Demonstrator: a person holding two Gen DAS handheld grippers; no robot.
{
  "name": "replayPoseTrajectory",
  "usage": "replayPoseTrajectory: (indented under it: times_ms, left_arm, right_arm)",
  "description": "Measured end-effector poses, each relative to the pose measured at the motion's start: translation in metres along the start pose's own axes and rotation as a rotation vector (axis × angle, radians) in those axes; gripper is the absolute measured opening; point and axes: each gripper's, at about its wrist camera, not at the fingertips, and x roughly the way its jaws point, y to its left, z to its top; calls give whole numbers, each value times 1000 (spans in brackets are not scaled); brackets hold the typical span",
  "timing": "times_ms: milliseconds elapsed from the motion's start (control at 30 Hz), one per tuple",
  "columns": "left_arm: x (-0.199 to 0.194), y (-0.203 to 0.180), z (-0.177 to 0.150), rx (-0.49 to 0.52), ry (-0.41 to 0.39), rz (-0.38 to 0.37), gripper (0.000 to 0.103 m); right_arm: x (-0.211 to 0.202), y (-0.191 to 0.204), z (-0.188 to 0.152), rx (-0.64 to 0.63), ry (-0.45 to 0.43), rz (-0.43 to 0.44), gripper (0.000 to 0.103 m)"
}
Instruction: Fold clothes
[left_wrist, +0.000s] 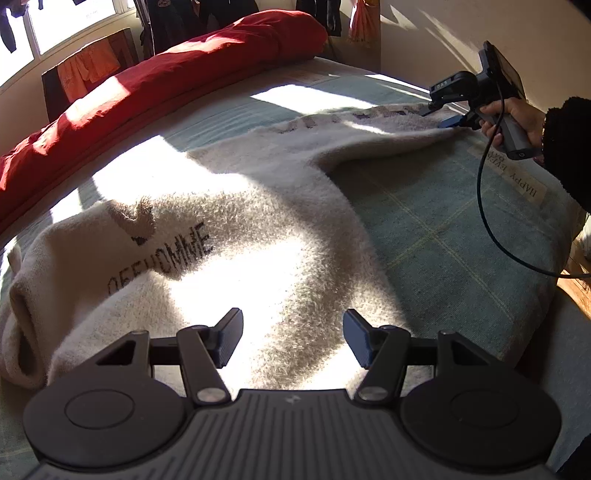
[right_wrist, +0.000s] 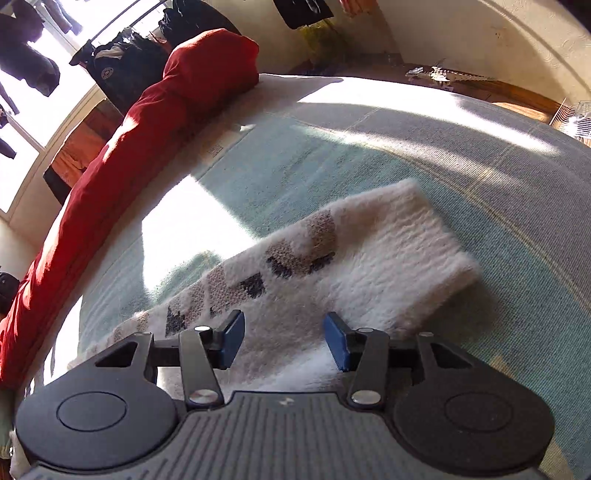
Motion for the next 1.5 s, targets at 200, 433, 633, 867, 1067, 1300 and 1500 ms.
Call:
replayPoseTrajectory:
  times_ms: [200,433,633,867,1067,1300,1500]
  left_arm:
    - [3,-1,2,-21,-14,-17,61]
    - [-4,1,-1,-34,-13,11,62]
    - [-4,3,-3,-34,-1,33,64]
    - [3,2,-3,-44,6,18,66]
    - [2,-4,-1,-31,1,11,66]
    - [-7,-10,2,-33,-14,13,66]
    - [-21,-7,-2,-42,-22,39,66]
  right_arm:
    - [-15,25,13,-73,17,-7,56]
    - [29,145,-21,-159,247,430,65]
    - [66,182,-58,-287,323,460,65]
    - [49,67,3,-238,96,177,64]
    - [23,6,35,-118,15,19,56]
    - [24,88,-7,-235,216,224,66]
    - [29,119,-48,-364,285,204,68]
